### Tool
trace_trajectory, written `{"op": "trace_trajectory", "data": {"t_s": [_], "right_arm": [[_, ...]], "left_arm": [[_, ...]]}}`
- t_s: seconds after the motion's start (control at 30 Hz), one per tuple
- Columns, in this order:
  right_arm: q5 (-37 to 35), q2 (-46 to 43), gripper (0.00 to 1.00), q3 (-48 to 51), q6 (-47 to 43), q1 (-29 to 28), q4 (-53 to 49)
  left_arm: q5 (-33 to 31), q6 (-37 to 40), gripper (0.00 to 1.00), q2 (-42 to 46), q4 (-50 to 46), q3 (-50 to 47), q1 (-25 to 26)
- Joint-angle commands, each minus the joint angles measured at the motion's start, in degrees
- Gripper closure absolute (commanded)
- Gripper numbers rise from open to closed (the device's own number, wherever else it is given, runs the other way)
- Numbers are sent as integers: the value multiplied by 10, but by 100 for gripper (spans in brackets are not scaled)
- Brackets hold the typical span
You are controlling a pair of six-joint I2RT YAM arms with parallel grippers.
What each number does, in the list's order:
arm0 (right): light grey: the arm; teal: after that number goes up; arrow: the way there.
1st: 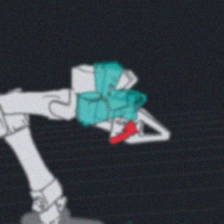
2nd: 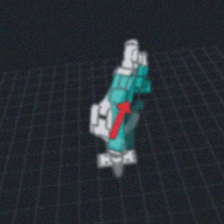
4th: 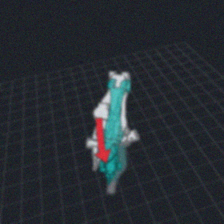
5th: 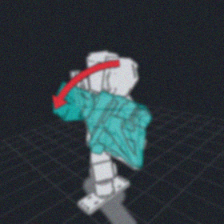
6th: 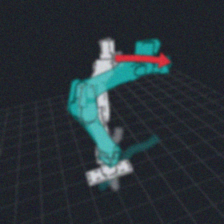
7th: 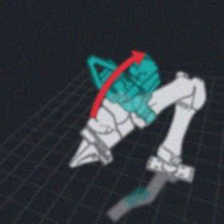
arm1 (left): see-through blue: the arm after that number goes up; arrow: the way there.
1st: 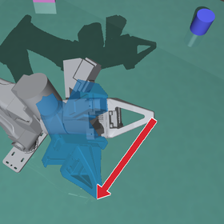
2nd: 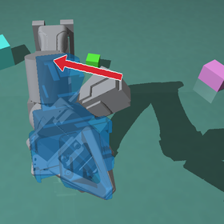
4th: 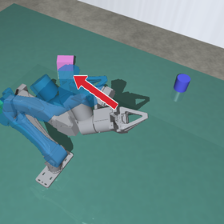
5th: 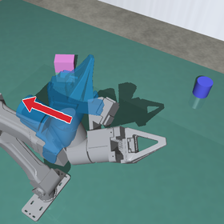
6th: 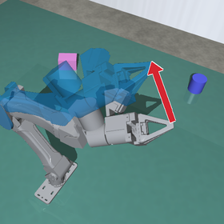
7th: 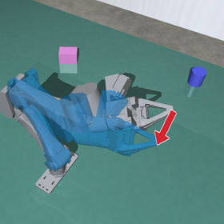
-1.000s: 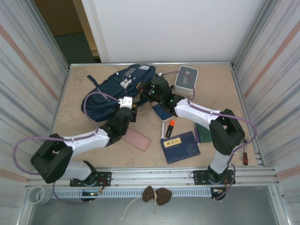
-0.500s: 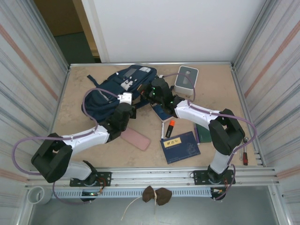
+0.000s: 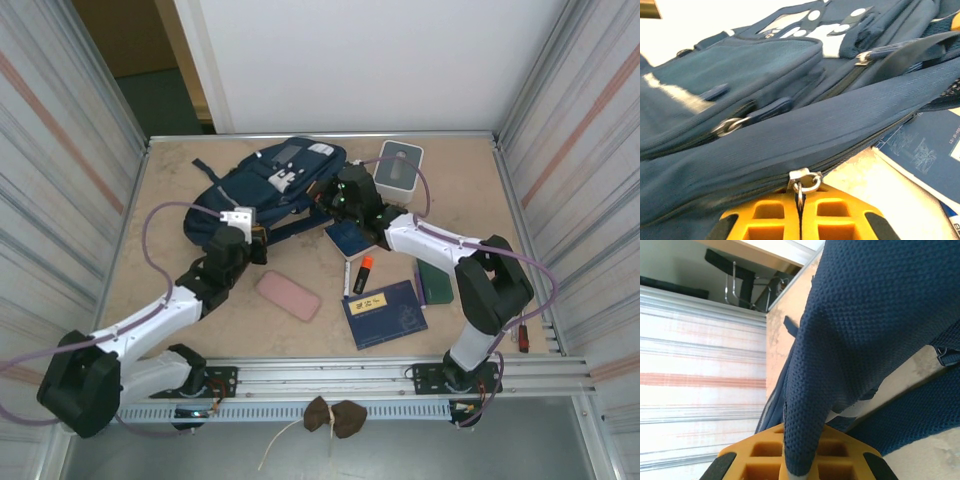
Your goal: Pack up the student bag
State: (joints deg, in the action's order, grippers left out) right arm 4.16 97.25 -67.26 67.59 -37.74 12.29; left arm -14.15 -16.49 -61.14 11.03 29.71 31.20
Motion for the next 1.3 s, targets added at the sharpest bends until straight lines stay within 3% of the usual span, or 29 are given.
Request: {"op": "trace_trajectory", "data": {"t_s": [0.0, 0.17, 0.3, 0.4, 0.63, 0.73, 0.93, 1.07, 1.27], "right_arm": [[0, -29, 100, -8, -36, 24, 9], [18, -1, 100, -23, -58, 29, -10], [42, 35, 100, -33, -72, 34, -14], [67, 58, 94, -33, -85, 45, -21], [173, 88, 62, -69, -159, 109, -118], [183, 64, 47, -64, -201, 124, -168], [188, -7, 20, 35, -151, 93, -123], [154, -21, 15, 64, -100, 39, -82], [102, 22, 22, 58, -28, -5, -15]], "left_arm": [[7, -18, 100, 37, -61, -12, -33], [60, -18, 100, 51, -95, -5, -47], [126, -26, 100, 30, -69, 1, -44], [148, -19, 100, 3, -57, 23, -33], [172, -4, 100, -55, -47, 75, -14], [178, -10, 100, -69, -38, 74, -7], [188, -14, 100, -77, -34, 77, 1], [190, -7, 100, -76, -36, 73, 4], [197, -7, 100, -75, -31, 66, 9]]}}
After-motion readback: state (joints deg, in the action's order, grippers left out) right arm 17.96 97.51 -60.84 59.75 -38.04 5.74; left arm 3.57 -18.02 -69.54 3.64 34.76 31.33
